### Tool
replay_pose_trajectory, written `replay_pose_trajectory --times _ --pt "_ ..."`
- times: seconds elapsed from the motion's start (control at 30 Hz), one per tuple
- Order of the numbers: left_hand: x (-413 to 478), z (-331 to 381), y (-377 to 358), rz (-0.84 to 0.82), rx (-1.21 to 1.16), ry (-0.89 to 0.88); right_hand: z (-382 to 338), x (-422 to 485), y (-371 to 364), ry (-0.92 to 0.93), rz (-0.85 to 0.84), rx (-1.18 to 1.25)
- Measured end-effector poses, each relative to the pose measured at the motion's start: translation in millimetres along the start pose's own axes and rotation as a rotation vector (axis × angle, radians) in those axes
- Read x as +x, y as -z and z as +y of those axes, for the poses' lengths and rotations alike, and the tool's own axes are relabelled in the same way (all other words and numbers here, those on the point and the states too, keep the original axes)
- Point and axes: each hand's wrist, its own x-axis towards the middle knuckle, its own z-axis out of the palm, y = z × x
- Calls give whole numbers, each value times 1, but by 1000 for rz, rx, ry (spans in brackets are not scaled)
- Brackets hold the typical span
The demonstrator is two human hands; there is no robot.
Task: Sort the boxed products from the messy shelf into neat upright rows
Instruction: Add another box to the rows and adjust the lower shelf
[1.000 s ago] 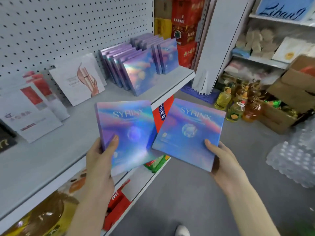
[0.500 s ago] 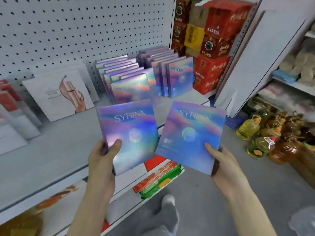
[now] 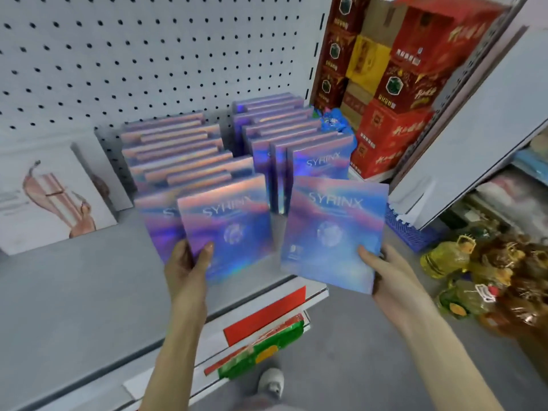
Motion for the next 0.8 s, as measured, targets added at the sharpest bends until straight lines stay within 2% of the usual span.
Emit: replay_pose_trajectory --times 0.17,0.3,0.6,0.7,0.8 --pt "-5 -16 -1 239 532 -239 1 43 10 23 -88 -146" --pt "-10 -13 -9 396 567 -231 -1 78 18 74 -182 -212" --pt "-15 12 -30 502 744 -253 -7 161 28 336 -344 -618" --pt "-13 23 -38 519 828 -324 -3 177 26 419 -294 -697" --pt "-20 26 -49 550 898 -445 2 187 25 451 -167 -899"
